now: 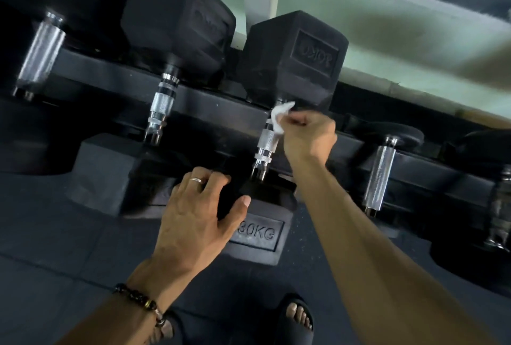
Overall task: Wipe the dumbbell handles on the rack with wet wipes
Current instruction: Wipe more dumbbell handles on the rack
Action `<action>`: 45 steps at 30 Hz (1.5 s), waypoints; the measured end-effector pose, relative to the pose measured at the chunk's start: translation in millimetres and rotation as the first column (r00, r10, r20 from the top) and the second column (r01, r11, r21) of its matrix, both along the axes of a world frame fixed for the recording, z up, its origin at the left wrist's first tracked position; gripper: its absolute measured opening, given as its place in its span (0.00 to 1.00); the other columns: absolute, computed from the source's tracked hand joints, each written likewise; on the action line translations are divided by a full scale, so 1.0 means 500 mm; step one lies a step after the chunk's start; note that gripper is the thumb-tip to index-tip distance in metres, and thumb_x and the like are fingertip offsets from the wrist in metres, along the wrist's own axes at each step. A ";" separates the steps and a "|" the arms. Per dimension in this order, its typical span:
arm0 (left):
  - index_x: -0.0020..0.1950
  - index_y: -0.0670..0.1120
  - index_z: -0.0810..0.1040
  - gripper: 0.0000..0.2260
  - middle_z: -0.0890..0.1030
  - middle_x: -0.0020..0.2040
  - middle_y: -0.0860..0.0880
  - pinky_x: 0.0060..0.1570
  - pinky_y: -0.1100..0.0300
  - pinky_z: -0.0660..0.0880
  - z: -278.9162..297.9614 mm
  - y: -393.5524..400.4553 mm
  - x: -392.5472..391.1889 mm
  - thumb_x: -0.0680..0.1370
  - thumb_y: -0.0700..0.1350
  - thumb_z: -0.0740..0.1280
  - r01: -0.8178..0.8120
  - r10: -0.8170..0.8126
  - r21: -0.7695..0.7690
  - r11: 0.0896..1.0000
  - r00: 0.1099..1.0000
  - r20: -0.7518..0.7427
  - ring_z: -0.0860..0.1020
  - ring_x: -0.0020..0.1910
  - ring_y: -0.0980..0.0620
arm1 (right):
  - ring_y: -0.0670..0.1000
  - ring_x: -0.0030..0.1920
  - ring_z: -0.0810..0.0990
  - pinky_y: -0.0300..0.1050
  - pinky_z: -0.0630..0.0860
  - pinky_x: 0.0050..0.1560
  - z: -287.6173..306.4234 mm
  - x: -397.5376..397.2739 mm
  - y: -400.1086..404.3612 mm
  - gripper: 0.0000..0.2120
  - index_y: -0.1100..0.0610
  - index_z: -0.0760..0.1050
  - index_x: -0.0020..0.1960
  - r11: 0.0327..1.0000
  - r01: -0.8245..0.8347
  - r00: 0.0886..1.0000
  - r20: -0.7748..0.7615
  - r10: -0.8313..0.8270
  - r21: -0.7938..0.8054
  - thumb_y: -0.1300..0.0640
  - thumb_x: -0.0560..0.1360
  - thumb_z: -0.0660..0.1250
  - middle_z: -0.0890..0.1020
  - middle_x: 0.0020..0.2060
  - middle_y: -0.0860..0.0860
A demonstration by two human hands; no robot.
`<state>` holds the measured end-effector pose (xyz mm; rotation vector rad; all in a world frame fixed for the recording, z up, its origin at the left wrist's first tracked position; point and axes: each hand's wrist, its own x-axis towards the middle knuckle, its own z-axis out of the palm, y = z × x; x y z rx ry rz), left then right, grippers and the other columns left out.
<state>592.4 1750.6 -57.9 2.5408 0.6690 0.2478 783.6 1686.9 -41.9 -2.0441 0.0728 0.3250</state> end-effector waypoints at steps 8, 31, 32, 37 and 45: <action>0.56 0.45 0.76 0.22 0.75 0.52 0.48 0.43 0.50 0.79 0.000 0.000 0.000 0.77 0.62 0.58 0.001 -0.001 0.008 1.000 1.000 0.011 0.76 0.49 0.48 | 0.39 0.38 0.81 0.27 0.74 0.37 -0.010 -0.033 -0.038 0.08 0.50 0.81 0.36 0.992 -0.125 0.989 -0.083 0.123 -0.014 0.58 0.69 0.79 0.83 0.36 0.42; 0.56 0.44 0.76 0.23 0.76 0.51 0.46 0.42 0.48 0.79 -0.005 0.001 0.001 0.77 0.62 0.58 0.005 -0.006 0.019 1.000 1.000 0.018 0.77 0.50 0.46 | 0.49 0.39 0.82 0.39 0.78 0.36 -0.051 0.018 -0.018 0.04 0.57 0.80 0.45 1.000 -0.008 0.979 -0.205 0.012 0.024 0.60 0.71 0.72 0.83 0.39 0.50; 0.56 0.44 0.76 0.23 0.76 0.51 0.46 0.42 0.49 0.79 -0.006 0.002 0.002 0.77 0.62 0.58 0.007 -0.007 0.024 1.000 1.000 0.021 0.77 0.49 0.46 | 0.49 0.36 0.80 0.39 0.76 0.32 -0.052 0.031 -0.001 0.05 0.57 0.81 0.47 0.996 0.064 0.978 -0.202 -0.051 0.062 0.61 0.71 0.69 0.83 0.38 0.50; 0.57 0.43 0.77 0.23 0.76 0.52 0.46 0.42 0.46 0.80 0.000 -0.005 0.001 0.77 0.61 0.58 -0.009 0.008 0.015 1.000 1.000 0.016 0.77 0.48 0.46 | 0.50 0.43 0.85 0.46 0.83 0.47 -0.045 -0.012 -0.047 0.10 0.53 0.81 0.43 0.989 -0.040 0.887 -0.452 0.099 0.139 0.67 0.74 0.70 0.86 0.41 0.52; 0.57 0.42 0.77 0.24 0.76 0.52 0.45 0.43 0.46 0.80 -0.004 -0.005 0.003 0.78 0.61 0.57 -0.010 0.010 0.031 0.999 1.000 0.020 0.78 0.49 0.45 | 0.57 0.42 0.85 0.49 0.83 0.43 -0.077 0.003 -0.017 0.15 0.58 0.81 0.38 0.939 0.188 0.826 -0.564 0.009 0.289 0.74 0.73 0.62 0.84 0.38 0.56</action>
